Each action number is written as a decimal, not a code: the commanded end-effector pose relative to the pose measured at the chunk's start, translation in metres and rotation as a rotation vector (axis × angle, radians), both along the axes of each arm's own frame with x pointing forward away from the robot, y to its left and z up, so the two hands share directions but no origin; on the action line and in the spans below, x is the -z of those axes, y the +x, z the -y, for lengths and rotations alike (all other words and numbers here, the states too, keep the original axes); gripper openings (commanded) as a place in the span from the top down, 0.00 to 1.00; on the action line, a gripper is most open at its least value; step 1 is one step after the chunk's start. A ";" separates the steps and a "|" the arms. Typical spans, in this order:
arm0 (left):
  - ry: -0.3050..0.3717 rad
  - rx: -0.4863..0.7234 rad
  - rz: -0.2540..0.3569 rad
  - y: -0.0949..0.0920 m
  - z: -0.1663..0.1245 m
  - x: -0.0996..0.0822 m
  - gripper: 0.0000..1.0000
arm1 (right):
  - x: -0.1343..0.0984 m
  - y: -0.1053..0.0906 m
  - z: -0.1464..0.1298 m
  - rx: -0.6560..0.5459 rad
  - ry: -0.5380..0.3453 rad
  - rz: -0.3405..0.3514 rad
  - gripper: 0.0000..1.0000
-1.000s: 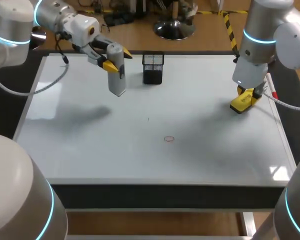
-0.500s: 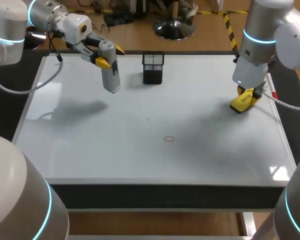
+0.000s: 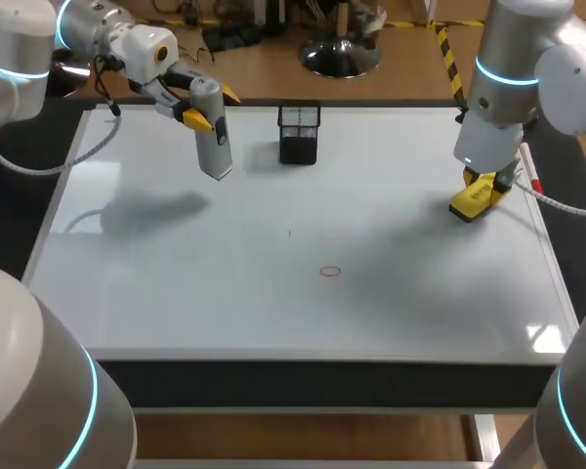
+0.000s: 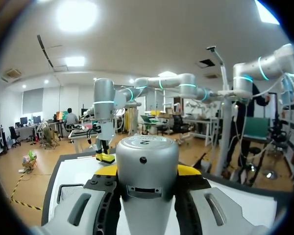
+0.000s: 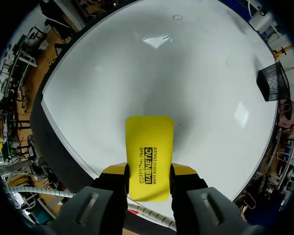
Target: Pick up the inspection probe, press it on each red-marked spot on the whiteboard one by one, put down the probe, pick up the eraser, and wipe off all the red marks.
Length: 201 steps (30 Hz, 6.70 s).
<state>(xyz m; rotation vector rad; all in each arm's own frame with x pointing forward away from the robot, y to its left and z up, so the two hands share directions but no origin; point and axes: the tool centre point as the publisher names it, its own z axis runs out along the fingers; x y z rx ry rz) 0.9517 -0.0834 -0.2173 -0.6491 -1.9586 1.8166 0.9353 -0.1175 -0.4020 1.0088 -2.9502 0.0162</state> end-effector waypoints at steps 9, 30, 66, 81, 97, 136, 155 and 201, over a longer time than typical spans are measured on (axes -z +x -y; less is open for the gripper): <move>-0.001 0.009 -0.002 0.003 0.000 0.000 1.00 | 0.000 0.001 0.000 -0.001 -0.004 -0.001 1.00; -0.001 0.009 -0.002 0.003 0.000 0.000 1.00 | 0.009 -0.069 -0.078 -0.266 -0.062 -0.016 1.00; -0.001 0.009 -0.002 0.003 0.000 0.000 1.00 | 0.008 -0.130 -0.271 -0.772 -0.058 0.017 1.00; -0.001 0.009 -0.002 0.003 0.000 0.000 1.00 | 0.011 -0.131 -0.306 -0.852 -0.047 0.023 1.00; -0.001 0.009 -0.002 0.003 0.000 0.000 1.00 | 0.024 -0.124 -0.285 -0.834 -0.062 -0.010 1.00; -0.001 0.009 -0.002 0.003 0.000 0.000 1.00 | -0.008 -0.089 -0.189 -0.725 -0.020 -0.014 1.00; -0.001 0.009 -0.002 0.003 0.000 0.000 1.00 | -0.020 -0.072 -0.182 -0.730 -0.027 0.007 1.00; -0.001 0.009 -0.002 0.003 0.000 0.000 1.00 | 0.004 0.124 -0.187 -0.820 -0.094 -0.044 1.00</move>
